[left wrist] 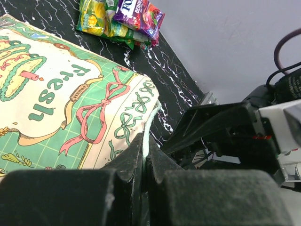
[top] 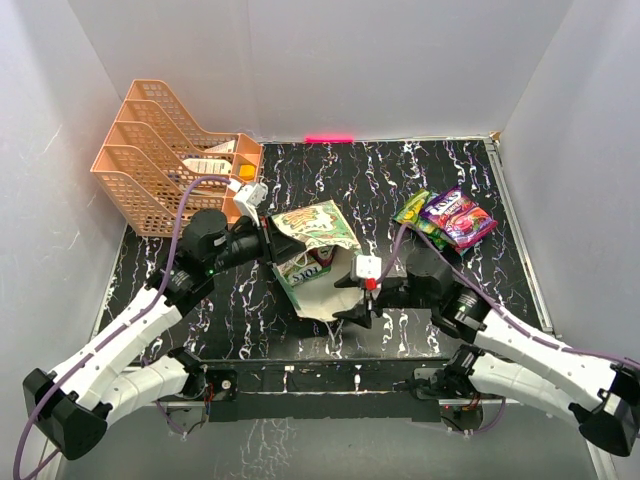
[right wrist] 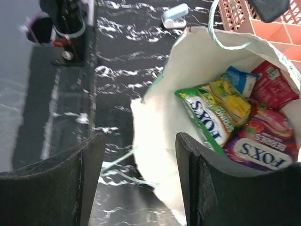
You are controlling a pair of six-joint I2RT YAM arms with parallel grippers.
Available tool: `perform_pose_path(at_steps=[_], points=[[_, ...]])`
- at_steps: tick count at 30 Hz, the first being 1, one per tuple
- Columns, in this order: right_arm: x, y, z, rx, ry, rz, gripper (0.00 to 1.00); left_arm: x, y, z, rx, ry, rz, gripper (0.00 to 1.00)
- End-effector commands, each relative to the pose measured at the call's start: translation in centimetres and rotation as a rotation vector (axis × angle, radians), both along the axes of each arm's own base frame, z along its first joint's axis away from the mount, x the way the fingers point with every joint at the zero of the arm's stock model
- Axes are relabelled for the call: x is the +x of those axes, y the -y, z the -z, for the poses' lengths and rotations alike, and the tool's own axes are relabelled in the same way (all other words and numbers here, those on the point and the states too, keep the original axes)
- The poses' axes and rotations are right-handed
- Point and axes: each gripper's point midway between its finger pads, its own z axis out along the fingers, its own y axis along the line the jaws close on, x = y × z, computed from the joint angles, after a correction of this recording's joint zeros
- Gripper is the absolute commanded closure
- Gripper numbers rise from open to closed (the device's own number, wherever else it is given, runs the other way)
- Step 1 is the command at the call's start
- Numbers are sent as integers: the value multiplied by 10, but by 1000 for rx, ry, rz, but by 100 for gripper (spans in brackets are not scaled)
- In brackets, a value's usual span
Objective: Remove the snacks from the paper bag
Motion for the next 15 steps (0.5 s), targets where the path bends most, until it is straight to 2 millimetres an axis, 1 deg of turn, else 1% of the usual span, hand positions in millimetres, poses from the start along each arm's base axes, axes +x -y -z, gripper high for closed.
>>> perform_pose_path(at_steps=[1,2,4,7,9,15], points=[[27,-5,2,-86,312,-8,39,6,-2,3,-30,-37,-56,100],[33,-7,7,-107,347,4,39,6,-3,4,-36,-44,-69,100],[38,-14,16,-149,425,7,39,2,-4,1,-52,-48,-63,100],[43,-27,23,-204,524,1,39,-8,-2,-4,-66,-52,-16,100],[52,-35,28,-234,573,-2,39,-11,-2,-5,-65,-49,-4,100],[71,-53,50,-299,636,-7,35,-10,-9,-9,-59,-51,-48,100]])
